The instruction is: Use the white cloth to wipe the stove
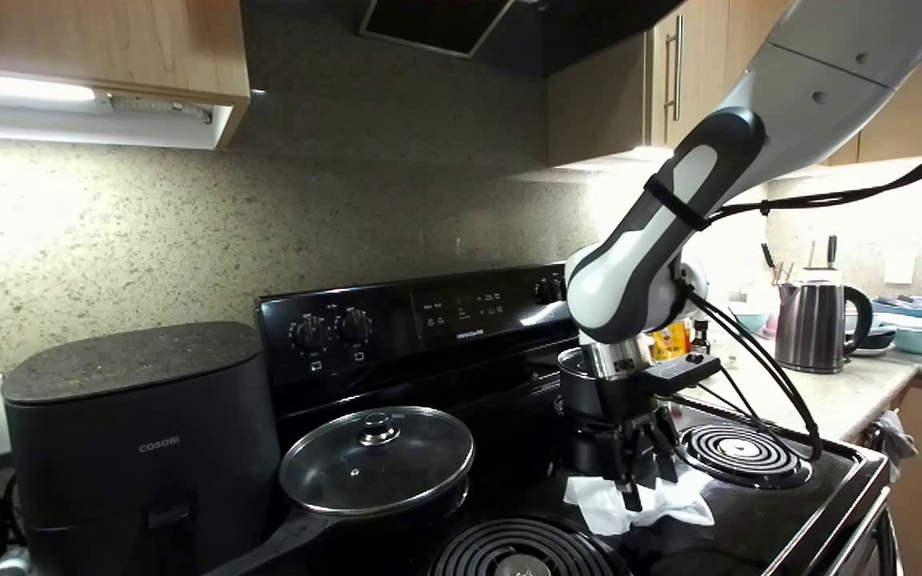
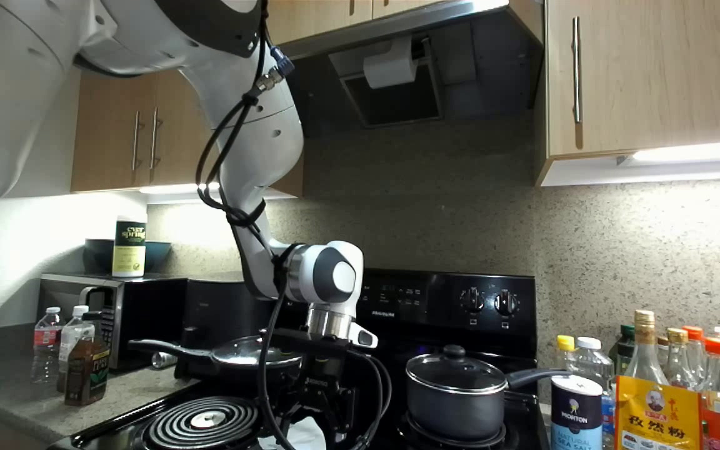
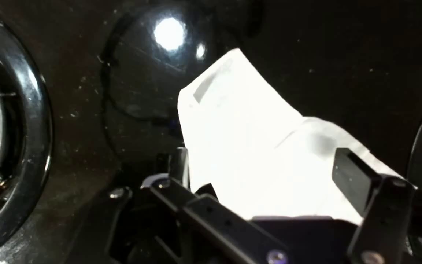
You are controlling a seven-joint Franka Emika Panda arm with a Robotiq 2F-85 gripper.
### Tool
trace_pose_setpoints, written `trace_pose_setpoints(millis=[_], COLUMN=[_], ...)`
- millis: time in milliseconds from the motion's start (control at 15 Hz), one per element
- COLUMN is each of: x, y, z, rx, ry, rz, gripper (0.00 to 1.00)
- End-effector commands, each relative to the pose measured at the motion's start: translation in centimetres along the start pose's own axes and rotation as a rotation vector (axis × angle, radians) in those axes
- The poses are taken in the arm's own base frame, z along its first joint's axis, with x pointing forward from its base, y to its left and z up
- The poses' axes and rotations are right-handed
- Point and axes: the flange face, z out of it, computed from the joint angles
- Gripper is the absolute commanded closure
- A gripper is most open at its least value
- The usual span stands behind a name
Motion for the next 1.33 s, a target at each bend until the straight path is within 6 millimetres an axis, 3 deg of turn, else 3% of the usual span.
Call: trace_pose_setpoints(millis=[0, 267, 333, 400, 733, 800, 867, 933, 1000, 1133, 1200, 1267], x=[1.5, 1.7, 1.8, 1.8, 1.3, 1.2, 1.1, 1.1, 1.1, 1.5, 1.5, 1.5], y=[-0.5, -2.0, -2.5, -2.9, -3.8, -3.7, -3.5, -3.2, -3.0, -3.2, -3.1, -3.1], z=[-0.5, -2.6, -2.5, -2.4, -1.3, -1.2, -1.1, -1.0, -1.0, -1.2, -1.2, -1.3], rx=[-0.041, -0.053, -0.059, -0.060, -0.065, -0.068, -0.068, -0.070, -0.070, -0.047, -0.047, -0.047], ry=[0.011, 0.066, 0.062, 0.053, 0.008, 0.007, -0.002, -0.010, -0.015, -0.002, -0.003, -0.002], rz=[-0.005, -0.011, -0.018, -0.019, 0.014, 0.020, 0.027, 0.034, 0.037, 0.018, 0.020, 0.020], gripper=[0.00, 0.00, 0.08, 0.26, 0.61, 0.63, 0.49, 0.27, 0.27, 0.16, 0.33, 0.28])
